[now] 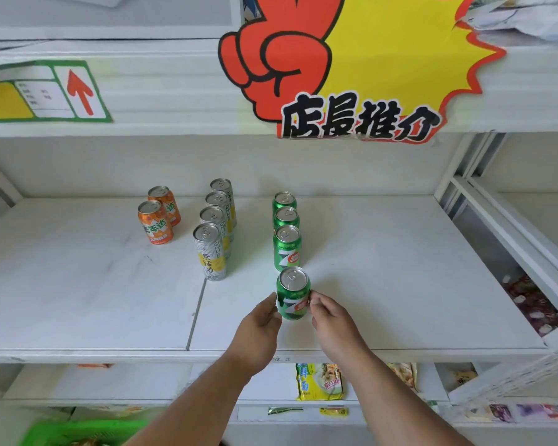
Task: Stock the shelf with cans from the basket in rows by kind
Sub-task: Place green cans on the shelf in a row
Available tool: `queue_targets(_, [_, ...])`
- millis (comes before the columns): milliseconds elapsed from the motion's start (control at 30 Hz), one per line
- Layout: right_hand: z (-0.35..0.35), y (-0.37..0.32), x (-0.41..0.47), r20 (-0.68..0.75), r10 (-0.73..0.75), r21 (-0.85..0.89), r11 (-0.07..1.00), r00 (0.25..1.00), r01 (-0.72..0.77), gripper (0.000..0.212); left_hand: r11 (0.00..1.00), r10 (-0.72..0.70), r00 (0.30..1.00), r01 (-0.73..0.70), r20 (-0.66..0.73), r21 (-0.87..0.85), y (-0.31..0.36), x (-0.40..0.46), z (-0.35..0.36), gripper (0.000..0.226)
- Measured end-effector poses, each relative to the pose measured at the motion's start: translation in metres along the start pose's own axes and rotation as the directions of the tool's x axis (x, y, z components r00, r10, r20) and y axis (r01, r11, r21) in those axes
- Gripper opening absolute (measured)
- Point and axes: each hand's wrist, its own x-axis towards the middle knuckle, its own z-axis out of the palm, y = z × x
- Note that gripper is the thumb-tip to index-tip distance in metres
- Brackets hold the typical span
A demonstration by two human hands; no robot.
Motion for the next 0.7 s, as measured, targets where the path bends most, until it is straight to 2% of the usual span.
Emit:
queue_targets(200, [0.007,0.003,0.005,0.007,0.005,0.005,1.000,1.000,-0.005,0.028,0.999,0.015,1.000,-0.014,0.012,-0.045,0.005,0.002,0.002,0.052])
queue_targets(400, [0.008,-0.007,0.016,-0.008,0.000,0.010,1.000,1.000,0.000,0.038,0.998,0.021,1.000,-0.021,0.002,-0.057,0.006,0.015,0.000,0.054])
queue_targets(700, [0.013,-0.012,0.039,0.007,0.028,0.041,0.999,1.000,-0.029,0.028,1.000,0.028,1.000,-0.028,-0.007,-0.014,0.013,0.040,-0.004,0.052])
